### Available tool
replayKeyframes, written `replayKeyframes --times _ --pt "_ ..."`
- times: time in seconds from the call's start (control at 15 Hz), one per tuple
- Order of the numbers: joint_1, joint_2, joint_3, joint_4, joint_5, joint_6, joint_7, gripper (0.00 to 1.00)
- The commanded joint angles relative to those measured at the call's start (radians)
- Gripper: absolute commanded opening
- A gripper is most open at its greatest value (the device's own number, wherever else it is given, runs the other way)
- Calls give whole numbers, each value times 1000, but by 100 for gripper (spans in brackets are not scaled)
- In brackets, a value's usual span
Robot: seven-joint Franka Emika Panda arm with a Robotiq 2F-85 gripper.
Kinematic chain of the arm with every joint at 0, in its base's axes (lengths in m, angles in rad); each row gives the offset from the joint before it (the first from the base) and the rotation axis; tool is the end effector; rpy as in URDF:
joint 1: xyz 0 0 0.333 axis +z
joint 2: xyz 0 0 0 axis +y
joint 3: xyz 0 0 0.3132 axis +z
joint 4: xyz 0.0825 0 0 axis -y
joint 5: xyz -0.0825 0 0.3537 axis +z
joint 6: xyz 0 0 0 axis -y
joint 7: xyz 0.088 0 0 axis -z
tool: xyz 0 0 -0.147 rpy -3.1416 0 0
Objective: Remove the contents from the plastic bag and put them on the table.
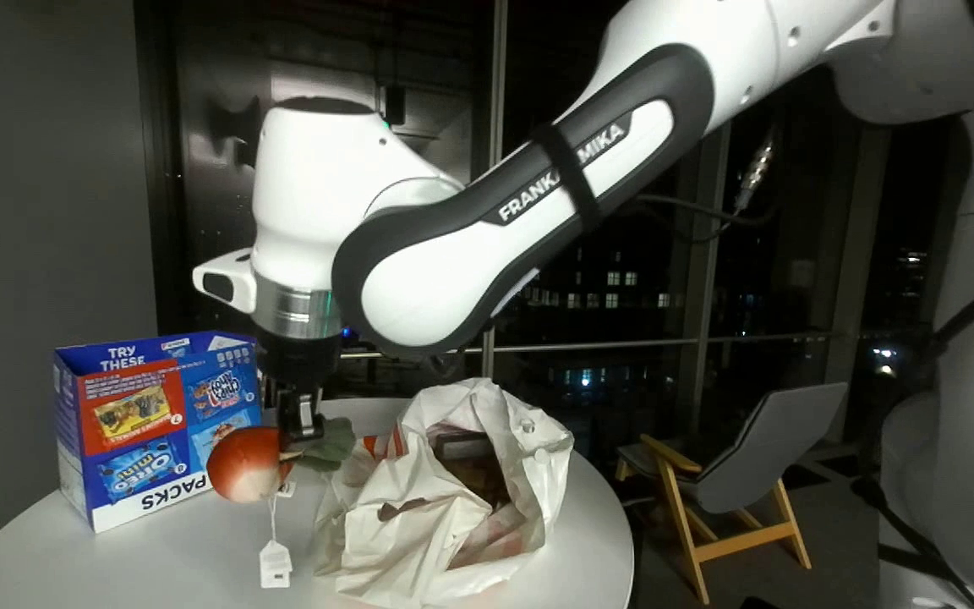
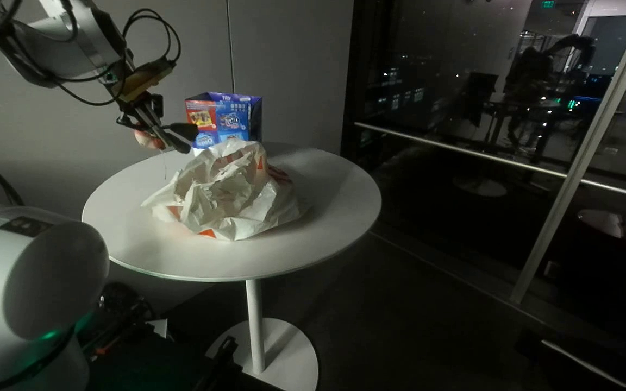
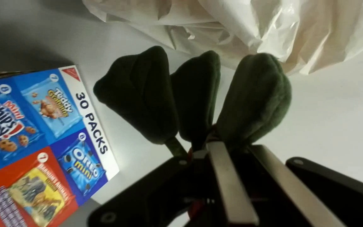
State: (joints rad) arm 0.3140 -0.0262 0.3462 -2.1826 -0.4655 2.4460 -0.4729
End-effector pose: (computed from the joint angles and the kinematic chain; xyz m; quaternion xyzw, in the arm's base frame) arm 0.4356 0.3238 0.4074 0.7289 0.6469 0.1548 0.1622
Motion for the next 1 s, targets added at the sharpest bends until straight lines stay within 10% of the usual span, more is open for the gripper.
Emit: replayKeyframes --times 0.0,0.53,0.93 --pt "6 113 -8 103 -14 -15 -31 39" --pt "-7 113 -16 201 156 -199 -73 98" --pt "-48 5 -79 184 152 -453 95 100"
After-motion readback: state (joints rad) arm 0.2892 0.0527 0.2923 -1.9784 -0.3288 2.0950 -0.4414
